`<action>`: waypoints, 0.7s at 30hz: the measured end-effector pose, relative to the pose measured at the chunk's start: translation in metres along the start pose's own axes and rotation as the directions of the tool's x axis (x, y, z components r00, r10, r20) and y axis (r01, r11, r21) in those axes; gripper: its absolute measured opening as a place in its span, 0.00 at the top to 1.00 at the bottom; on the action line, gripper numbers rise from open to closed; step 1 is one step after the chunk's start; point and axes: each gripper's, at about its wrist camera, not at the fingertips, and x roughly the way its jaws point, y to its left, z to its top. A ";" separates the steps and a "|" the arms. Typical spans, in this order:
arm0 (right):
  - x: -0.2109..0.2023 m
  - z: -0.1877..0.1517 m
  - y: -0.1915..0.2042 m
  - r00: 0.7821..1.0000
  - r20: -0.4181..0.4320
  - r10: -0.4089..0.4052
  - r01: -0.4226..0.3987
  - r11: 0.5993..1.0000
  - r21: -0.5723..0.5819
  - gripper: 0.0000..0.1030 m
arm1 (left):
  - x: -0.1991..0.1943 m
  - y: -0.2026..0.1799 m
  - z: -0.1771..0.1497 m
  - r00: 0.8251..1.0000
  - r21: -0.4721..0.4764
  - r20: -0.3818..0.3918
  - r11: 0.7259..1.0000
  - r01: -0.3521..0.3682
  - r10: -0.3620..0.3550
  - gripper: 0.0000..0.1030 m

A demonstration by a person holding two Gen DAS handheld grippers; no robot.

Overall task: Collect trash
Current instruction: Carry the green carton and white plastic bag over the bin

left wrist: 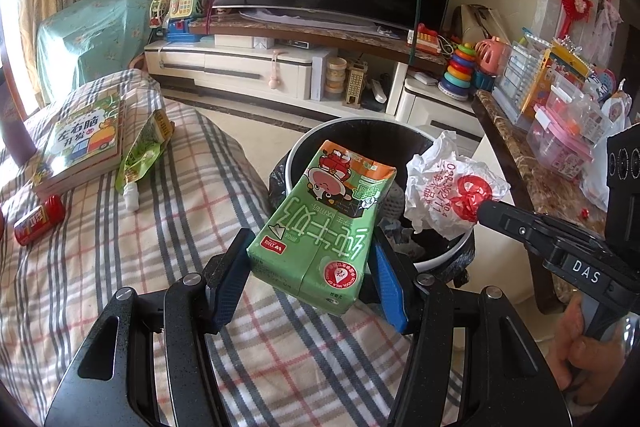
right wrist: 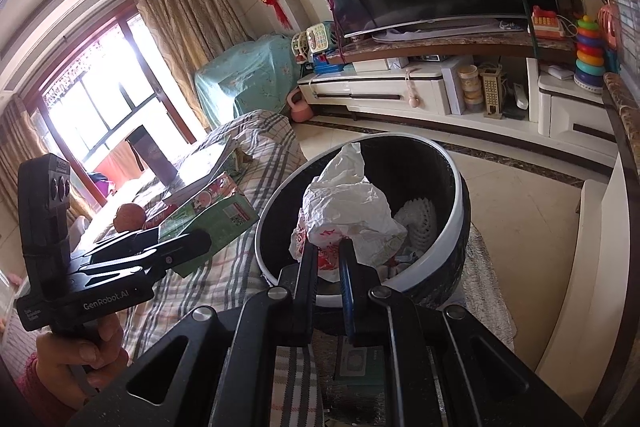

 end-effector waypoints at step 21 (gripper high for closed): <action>0.009 0.012 0.001 1.000 -0.013 -0.027 0.027 0.999 -0.029 0.90 | 0.007 -0.006 0.012 1.000 0.014 -0.001 1.000 -0.001 0.001 0.45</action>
